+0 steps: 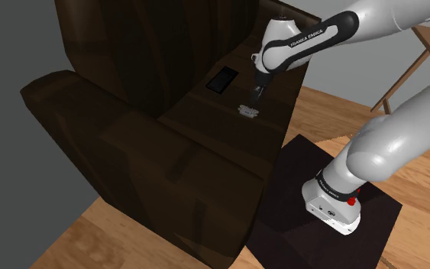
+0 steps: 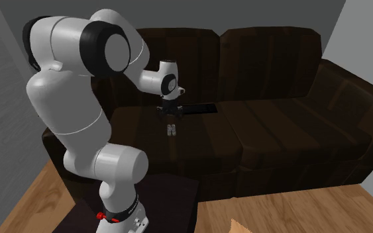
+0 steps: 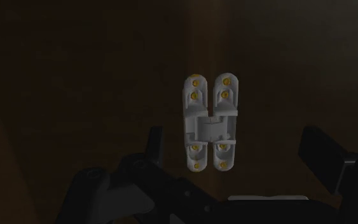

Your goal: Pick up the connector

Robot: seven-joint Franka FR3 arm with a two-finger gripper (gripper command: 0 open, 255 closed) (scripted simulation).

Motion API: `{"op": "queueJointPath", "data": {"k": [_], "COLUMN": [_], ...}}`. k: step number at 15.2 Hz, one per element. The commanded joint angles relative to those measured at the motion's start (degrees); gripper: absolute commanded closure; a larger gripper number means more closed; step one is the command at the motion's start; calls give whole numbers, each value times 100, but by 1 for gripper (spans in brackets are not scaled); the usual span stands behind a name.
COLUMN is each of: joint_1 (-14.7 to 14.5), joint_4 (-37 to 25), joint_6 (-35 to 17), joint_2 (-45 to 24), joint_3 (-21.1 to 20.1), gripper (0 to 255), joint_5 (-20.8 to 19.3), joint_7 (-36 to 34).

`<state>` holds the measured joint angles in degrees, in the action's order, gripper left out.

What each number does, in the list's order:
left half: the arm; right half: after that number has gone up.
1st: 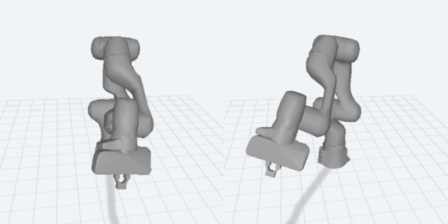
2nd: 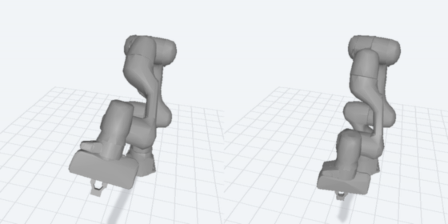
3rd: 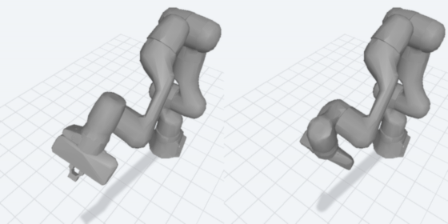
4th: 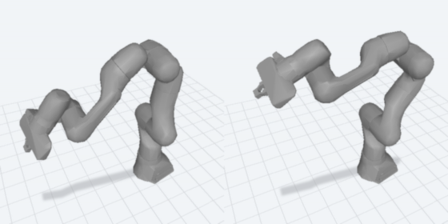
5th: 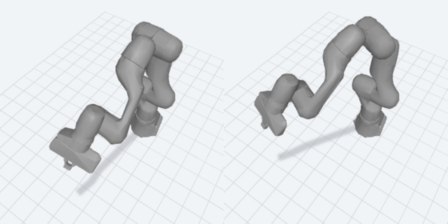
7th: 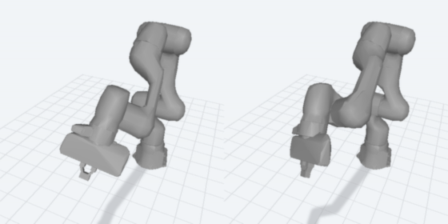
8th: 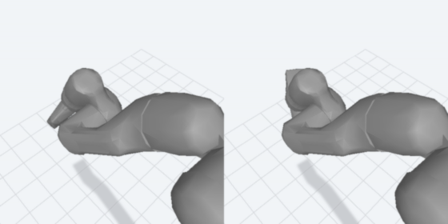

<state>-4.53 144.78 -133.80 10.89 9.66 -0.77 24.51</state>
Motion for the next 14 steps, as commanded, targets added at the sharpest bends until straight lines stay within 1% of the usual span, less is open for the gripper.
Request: {"op": "queueJointPath", "data": {"k": [1,2,9,11,12,14], "joint_1": [-73,-90,-102,-102,-99,-100], "joint_4": [-110,-162,-37,-29,-27,-19], "joint_6": [-428,-549,-1138,-1186,-1186,-1194], "joint_2": [-491,-653,-1126,-1166,-1165,-1165], "joint_3": [10,10,9,8,10,10], "gripper": [0,0,0,0,255,255], "joint_5": [124,171,325,340,339,340], "joint_7": [179,249,370,381,386,386]}}
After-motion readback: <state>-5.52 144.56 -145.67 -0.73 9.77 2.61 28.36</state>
